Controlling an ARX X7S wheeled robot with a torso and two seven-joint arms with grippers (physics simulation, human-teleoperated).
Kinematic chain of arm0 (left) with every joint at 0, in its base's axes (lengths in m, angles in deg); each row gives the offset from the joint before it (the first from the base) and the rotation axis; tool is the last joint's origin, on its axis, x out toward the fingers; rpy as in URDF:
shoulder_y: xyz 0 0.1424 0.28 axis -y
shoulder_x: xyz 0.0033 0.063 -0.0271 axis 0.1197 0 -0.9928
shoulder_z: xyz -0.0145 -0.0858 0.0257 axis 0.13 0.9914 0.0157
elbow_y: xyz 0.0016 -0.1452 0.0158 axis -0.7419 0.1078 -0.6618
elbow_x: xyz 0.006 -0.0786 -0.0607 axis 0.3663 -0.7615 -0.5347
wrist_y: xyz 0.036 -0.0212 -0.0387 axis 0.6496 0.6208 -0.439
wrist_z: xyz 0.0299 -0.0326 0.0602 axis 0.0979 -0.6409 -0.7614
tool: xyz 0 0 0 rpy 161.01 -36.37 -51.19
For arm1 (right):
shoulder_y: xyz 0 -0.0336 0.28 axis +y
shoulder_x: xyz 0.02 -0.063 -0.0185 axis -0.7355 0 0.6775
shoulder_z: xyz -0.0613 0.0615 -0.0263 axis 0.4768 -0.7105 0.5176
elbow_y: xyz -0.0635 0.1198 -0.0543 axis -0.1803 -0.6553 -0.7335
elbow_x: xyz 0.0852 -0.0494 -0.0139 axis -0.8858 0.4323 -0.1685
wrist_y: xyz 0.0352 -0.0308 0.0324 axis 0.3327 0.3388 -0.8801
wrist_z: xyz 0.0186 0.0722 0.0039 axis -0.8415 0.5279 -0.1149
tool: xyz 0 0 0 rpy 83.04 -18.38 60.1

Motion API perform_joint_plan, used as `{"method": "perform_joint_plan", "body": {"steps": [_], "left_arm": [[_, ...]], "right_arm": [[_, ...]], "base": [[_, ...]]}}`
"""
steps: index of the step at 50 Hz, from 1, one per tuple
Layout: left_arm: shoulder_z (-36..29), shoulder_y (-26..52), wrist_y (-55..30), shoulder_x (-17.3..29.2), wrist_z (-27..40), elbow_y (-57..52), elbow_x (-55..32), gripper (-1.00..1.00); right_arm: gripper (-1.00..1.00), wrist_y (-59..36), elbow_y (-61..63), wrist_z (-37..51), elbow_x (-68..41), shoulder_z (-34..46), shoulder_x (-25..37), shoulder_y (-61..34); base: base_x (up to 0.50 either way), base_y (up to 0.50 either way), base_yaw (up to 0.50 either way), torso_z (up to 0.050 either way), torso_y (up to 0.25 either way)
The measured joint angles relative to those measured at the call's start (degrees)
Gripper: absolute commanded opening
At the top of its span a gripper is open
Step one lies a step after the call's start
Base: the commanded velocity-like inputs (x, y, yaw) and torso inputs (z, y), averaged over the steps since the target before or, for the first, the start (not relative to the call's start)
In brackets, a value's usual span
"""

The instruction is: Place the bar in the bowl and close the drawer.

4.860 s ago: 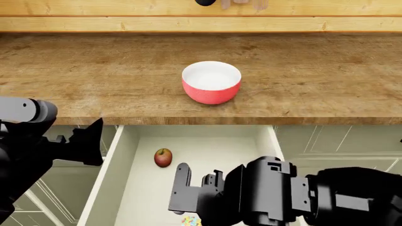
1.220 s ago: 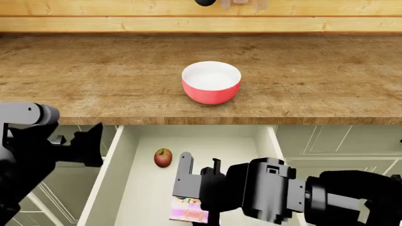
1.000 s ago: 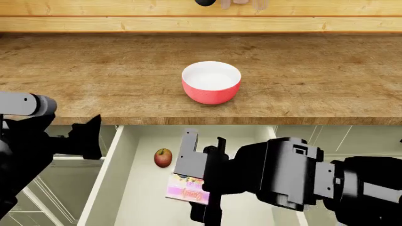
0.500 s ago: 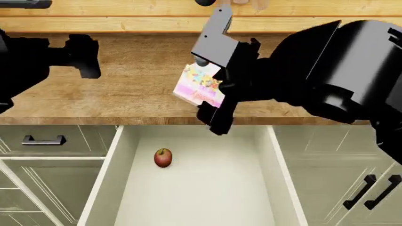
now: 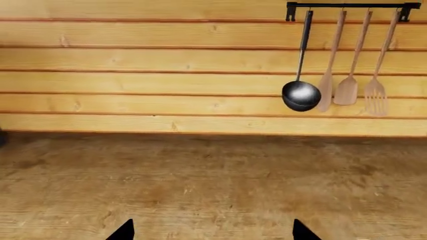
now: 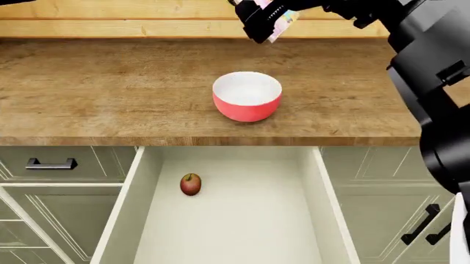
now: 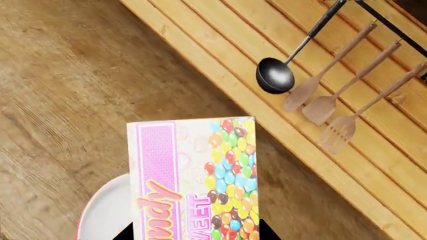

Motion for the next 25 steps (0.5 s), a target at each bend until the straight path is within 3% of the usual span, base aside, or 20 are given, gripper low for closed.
{"method": "perform_joint_plan", "body": {"steps": [3,25], "left_arm": [[-1.38,1.99,1.71,-1.64,-1.79,4.49,2.00,1.00],[-7.13,10.81,8.66,-9.32,-9.78,24.06,10.34,1.00]], "right_arm": [[-1.00,0.93,-3.02,0.85,-1.28,1.16,-1.04,-0.81],[-1.00,2.67,-10.40,4.47,-6.98,6.85,-3.67,-4.41]], "base": [[0.00,0.00,0.00,0.000,-0.038],[0.00,0.00,0.00,0.000,-0.250]]}}
